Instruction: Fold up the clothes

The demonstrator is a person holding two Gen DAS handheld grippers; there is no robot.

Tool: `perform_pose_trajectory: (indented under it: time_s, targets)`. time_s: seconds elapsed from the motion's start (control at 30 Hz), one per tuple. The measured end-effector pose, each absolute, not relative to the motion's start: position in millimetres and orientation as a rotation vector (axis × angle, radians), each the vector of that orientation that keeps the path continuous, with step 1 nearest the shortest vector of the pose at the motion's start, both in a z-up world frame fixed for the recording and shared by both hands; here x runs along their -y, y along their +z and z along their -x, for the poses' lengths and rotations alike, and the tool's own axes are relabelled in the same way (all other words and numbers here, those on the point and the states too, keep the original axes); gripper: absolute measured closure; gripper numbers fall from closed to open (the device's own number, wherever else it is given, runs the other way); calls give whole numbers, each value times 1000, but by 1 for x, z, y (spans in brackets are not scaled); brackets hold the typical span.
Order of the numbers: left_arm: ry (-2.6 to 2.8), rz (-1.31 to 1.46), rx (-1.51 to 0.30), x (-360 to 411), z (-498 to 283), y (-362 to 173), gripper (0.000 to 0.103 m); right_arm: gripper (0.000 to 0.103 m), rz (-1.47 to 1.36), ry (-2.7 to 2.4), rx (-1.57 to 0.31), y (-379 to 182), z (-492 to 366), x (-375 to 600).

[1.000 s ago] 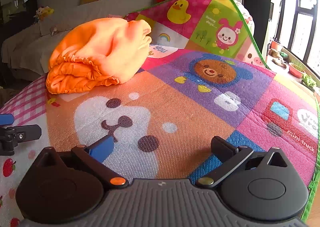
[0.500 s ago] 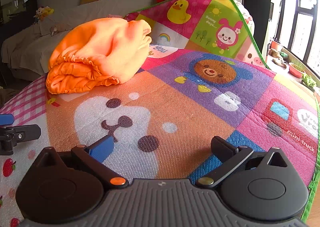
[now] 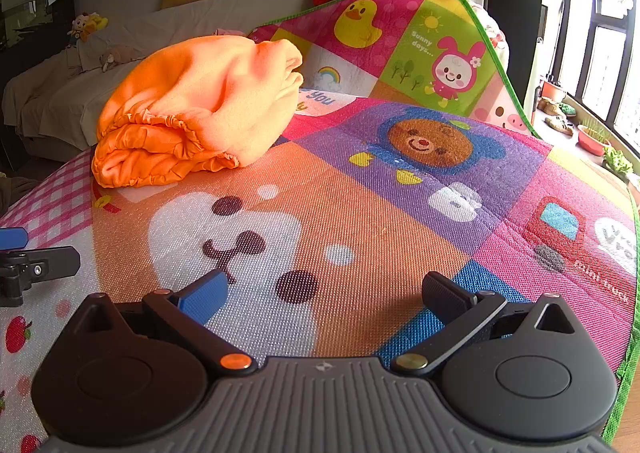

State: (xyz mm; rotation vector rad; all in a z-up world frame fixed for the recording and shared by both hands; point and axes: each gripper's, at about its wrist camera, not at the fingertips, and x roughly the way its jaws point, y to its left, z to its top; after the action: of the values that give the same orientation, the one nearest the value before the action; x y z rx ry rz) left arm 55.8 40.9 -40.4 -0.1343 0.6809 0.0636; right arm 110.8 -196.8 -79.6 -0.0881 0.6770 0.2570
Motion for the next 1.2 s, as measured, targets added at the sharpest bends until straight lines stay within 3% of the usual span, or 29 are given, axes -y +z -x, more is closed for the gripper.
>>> perform_pose_trajectory:
  time_s: [1.2]
  targets:
    - [54, 167, -663, -45, -55, -41, 0, 0, 91, 256, -677, -80, -110, 197]
